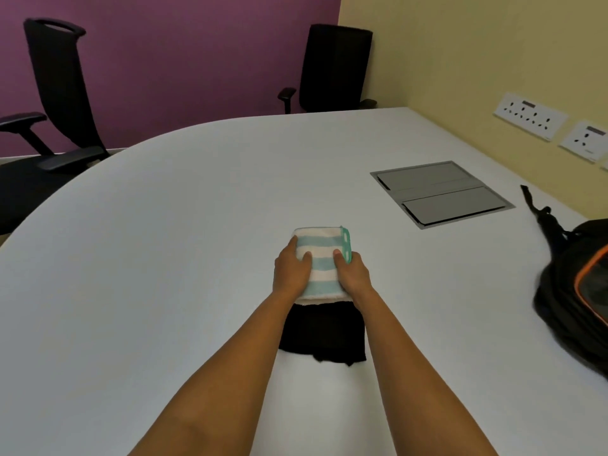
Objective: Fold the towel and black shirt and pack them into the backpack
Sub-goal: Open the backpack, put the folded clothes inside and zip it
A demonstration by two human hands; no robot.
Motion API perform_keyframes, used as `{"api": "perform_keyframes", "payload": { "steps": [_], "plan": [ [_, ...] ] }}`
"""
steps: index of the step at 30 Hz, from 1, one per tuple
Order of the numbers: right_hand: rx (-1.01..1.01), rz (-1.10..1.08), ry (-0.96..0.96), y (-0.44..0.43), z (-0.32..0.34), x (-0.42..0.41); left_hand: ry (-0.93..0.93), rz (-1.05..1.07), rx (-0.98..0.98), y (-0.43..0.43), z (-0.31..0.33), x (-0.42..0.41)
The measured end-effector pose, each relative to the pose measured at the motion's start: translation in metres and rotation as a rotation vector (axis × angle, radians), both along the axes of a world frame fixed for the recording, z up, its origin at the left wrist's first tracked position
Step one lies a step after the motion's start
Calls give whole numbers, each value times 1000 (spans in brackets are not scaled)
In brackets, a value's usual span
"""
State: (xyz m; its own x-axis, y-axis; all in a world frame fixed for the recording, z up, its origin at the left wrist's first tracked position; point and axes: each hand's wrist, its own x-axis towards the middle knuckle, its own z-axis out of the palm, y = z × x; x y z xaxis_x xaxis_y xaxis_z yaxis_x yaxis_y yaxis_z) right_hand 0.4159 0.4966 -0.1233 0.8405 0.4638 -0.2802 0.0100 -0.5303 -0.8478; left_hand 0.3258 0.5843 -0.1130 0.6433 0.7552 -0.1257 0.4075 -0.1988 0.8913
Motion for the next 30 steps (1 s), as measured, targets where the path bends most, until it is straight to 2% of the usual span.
{"api": "perform_keyframes", "payload": {
  "steps": [4,7,10,15,20,22,25,27,30],
  "plan": [
    [-181,49,-146,-18,-23,-17,112,-100,124,-14,-29,-10],
    [-308,23,-276,-26,-34,-28,125,-150,168,-21,-44,-16],
    [-317,4,-347,-31,-44,-31,87,-180,121,-27,-52,-19],
    [-222,43,-294,-29,-60,-27,109,-186,141,-26,-63,-13],
    [-255,32,-321,-28,-60,-14,114,-234,177,-21,-68,0],
    [-268,60,-411,-28,-57,-16,156,-187,237,-25,-70,1],
    [-306,189,-594,-31,-59,-20,262,-188,502,-33,-71,1],
    [-359,222,-592,-34,-63,-15,317,-263,605,-34,-71,3],
    [-429,262,-532,-35,-65,-9,394,-281,611,-29,-71,5]
  ]
}}
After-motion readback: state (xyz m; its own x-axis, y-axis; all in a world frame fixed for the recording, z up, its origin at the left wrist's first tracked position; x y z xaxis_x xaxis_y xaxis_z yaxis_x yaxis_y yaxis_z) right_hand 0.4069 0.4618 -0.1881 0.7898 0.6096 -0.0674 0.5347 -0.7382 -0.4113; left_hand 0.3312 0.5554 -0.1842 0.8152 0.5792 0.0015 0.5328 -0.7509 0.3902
